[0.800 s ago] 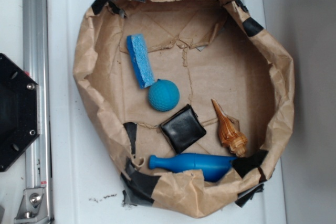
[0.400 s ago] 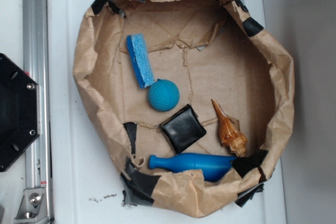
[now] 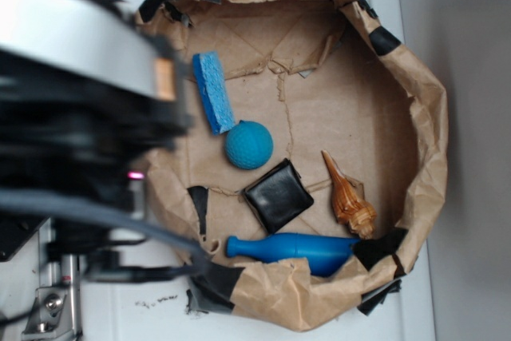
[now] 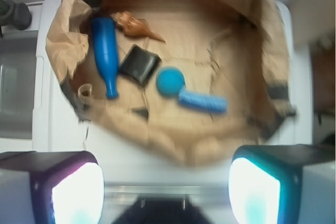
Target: Grab the blue sponge.
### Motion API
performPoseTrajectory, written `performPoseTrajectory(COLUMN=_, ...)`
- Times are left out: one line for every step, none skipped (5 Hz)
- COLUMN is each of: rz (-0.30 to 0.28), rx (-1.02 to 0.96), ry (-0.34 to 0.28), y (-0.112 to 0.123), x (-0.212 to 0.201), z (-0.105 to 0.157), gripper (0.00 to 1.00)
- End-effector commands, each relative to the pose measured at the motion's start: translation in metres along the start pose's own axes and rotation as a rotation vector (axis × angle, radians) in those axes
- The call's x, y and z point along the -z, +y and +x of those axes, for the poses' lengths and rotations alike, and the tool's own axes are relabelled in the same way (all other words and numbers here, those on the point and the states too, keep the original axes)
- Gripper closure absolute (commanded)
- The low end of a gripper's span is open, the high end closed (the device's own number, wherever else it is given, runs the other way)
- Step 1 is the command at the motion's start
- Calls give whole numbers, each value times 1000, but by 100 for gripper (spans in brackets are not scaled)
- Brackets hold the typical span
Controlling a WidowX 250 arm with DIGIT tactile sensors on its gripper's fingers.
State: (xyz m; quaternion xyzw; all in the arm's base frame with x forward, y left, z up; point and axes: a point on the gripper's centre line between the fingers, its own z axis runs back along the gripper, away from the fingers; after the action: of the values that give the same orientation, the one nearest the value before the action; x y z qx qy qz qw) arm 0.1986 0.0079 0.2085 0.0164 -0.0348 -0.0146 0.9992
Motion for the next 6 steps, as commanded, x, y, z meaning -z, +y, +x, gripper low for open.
performPoseTrajectory(rz=-94, rx=440, ry=112, y=28, x=73, z=24, gripper=0)
performPoseTrajectory(rz=-43, rx=473, ry=143, y=42, x=96, z=31, gripper=0)
performPoseTrajectory(rz=72, rx=579, ry=190, y=39, x=117, z=30, gripper=0)
performPoseTrajectory(rz=125, rx=699, ry=192, y=36, x=146, z=15, gripper=0)
performPoseTrajectory(rz=130, rx=805, ry=215, y=39, x=169, z=-2, gripper=0)
performPoseTrajectory(rz=103, rx=834, ry=182, y=47, x=172, z=-2, gripper=0)
